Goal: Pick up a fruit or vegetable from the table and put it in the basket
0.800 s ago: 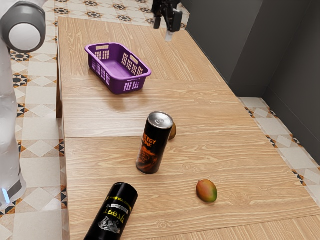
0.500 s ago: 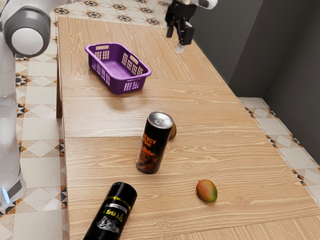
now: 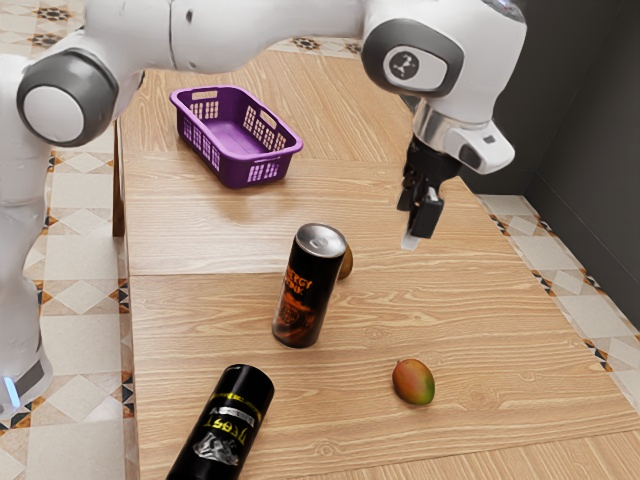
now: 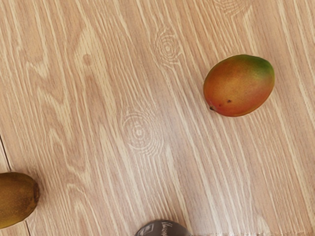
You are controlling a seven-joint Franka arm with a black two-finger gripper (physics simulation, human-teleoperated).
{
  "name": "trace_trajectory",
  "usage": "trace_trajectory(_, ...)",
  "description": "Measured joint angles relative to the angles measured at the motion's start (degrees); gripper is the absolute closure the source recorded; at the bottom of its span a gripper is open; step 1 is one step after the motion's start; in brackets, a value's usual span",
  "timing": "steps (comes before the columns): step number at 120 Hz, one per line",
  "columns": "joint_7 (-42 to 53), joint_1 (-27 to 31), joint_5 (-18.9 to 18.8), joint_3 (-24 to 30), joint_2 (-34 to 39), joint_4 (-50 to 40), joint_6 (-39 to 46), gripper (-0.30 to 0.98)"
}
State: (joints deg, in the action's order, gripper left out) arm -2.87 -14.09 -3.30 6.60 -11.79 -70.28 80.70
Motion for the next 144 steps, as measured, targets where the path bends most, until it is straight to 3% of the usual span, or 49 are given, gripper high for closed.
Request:
trace_trajectory(15, -0.1, -0.2, 0.8, 0.8, 0.5, -0.8, 0.2, 0.02)
trace_trajectory(23, -0.2, -0.9, 1.1, -1.3, 2.2, -3.7, 0.4, 0.02)
trace_trajectory(40, -0.3, -0.7, 2.0, -3.2, 17.6, -26.5, 6.9, 0.02)
trace_trajectory(49, -0.4, -0.4, 2.3, -3.2, 20.2, -30.1, 9.9, 0.02)
trace_trajectory(65, -0.4, -0.6, 2.1, -3.2, 18.7, -26.2, 12.1, 0.02)
trace_trajectory(84, -0.4, 0.4, 2.2, -2.0, 9.9, -18.2, 13.3, 0.02)
trace_trajectory(95, -0.4, 1.5, 2.4, 0.5, 7.4, -17.4, 13.8, 0.02)
trace_trajectory(115, -0.4, -4.6, 2.6, 1.4, 4.4, -17.3, 14.5, 0.02)
trace_trajectory(144, -0.4, -4.2, 3.4, 1.3, -1.4, -17.1, 17.2, 0.02)
